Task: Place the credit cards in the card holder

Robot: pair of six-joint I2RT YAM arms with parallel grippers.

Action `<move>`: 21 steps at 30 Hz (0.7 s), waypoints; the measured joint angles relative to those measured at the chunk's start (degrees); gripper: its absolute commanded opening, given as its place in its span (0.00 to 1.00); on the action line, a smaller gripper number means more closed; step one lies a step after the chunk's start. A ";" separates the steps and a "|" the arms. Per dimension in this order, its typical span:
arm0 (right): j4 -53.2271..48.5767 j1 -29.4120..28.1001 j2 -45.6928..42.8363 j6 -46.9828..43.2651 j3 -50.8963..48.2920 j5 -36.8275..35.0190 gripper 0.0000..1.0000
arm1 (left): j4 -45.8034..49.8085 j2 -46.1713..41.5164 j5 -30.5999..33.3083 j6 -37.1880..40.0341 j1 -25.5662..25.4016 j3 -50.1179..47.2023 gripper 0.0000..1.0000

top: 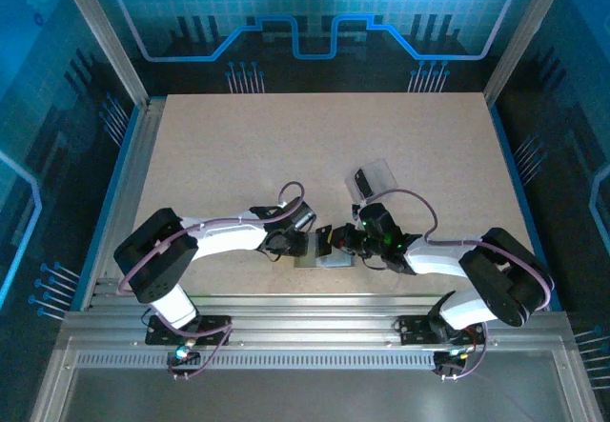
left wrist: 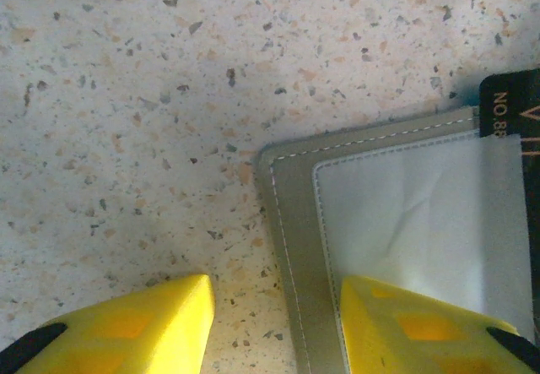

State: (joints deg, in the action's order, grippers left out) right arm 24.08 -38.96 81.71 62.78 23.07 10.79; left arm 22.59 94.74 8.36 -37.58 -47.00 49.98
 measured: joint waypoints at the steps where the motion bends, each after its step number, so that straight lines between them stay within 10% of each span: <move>1: 0.02 -0.02 0.02 0.02 -0.11 0.02 0.00 | 0.00 0.02 0.00 0.00 0.00 0.00 0.46; 21: -0.20 -1.84 1.36 -0.50 -0.70 0.39 0.00 | -0.04 0.02 -0.02 0.00 0.00 0.00 0.46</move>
State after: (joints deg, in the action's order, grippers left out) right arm 23.88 -40.80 83.07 62.28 22.37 11.18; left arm 22.55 94.76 8.34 -37.58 -47.00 49.98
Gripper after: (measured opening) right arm 0.064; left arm 0.465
